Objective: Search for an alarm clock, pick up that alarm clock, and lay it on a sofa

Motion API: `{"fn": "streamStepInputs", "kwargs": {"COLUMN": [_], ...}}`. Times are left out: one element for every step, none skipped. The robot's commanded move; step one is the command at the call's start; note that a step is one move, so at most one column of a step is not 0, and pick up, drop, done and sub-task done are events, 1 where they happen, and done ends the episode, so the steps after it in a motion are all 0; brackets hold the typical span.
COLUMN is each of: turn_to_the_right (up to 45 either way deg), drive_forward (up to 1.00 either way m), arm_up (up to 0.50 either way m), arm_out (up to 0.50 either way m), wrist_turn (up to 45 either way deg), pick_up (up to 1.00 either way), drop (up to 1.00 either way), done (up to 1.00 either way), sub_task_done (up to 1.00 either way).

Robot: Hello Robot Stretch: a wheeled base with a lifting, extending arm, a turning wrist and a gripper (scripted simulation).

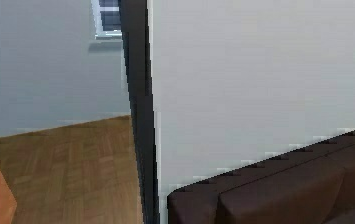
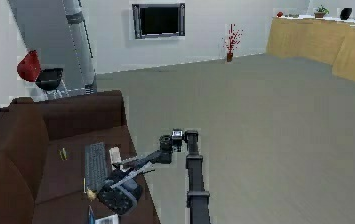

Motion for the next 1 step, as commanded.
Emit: {"fn": "streamStepInputs", "kwargs": {"turn_to_the_right": [0.0], "drive_forward": [0.00], "arm_up": [0.00], "arm_out": [0.00], "wrist_turn": [0.0], "pick_up": [0.00], "drop": [0.00], "done": [1.00], "sub_task_done": [0.00]}}
